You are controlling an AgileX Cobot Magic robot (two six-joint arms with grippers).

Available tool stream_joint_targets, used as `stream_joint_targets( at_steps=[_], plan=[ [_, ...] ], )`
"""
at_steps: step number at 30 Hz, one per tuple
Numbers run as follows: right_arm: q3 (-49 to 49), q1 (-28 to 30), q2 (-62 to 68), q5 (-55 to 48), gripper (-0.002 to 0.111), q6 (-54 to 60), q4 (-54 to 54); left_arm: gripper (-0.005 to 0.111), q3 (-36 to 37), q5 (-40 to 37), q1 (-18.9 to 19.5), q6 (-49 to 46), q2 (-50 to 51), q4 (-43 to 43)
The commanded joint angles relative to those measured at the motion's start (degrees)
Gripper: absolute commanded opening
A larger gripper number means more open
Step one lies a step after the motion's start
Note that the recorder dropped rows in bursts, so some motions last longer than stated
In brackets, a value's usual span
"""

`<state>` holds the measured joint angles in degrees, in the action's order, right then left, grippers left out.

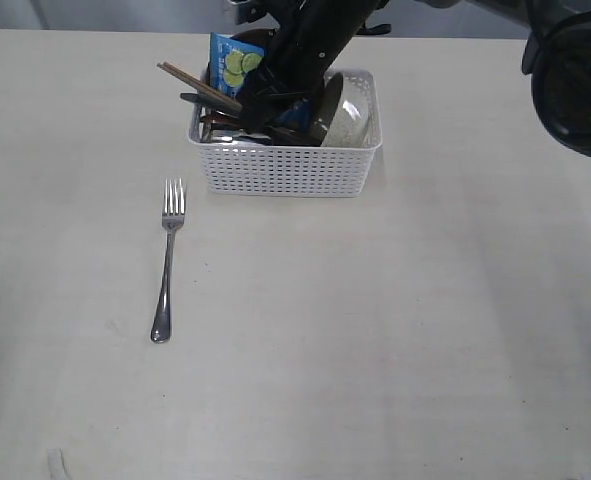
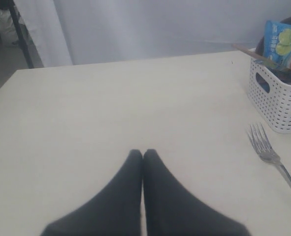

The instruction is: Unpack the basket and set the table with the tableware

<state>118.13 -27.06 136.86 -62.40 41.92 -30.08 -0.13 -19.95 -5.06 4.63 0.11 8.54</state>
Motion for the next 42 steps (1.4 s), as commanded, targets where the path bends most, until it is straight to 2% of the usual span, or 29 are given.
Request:
stream_joint_targets(
  at_steps=[1, 4, 11, 21, 29, 31, 38, 42],
  plan=[
    [-0.22, -0.36, -0.38, 0.95, 0.045, 1.02, -1.56, 0.000, 0.13, 0.03, -0.29, 0.13, -0.11, 0.25],
    [-0.22, -0.36, 1.57, 1.96, 0.042, 1.02, -1.92, 0.000, 0.13, 0.03, -0.29, 0.13, -0.11, 0.25],
    [-0.22, -0.36, 2.63, 3.25, 0.042, 1.86, -2.50, 0.000, 0.13, 0.03, -0.29, 0.13, -0.11, 0.25],
    [-0.22, -0.36, 2.83, 3.87, 0.042, 9.91, -3.08, 0.000, 0.13, 0.03, -0.29, 0.13, -0.11, 0.25],
    [-0.22, -0.36, 4.72, 4.12, 0.041, 9.92, -2.04, 0.000, 0.13, 0.03, -0.29, 0.13, -0.11, 0.25],
    [-0.22, -0.36, 4.85, 4.12, 0.036, 9.92, -1.93, 0.000, 0.13, 0.03, -0.29, 0.13, -0.11, 0.25],
    [-0.22, -0.36, 4.94, 3.88, 0.000, 7.89, 1.13, 0.000, 0.13, 0.03, -0.29, 0.13, -0.11, 0.25],
    [-0.22, -0.36, 4.83, 3.88, 0.000, 4.36, 3.54, 0.000, 0.13, 0.03, -0.29, 0.13, -0.11, 0.25]
  ],
)
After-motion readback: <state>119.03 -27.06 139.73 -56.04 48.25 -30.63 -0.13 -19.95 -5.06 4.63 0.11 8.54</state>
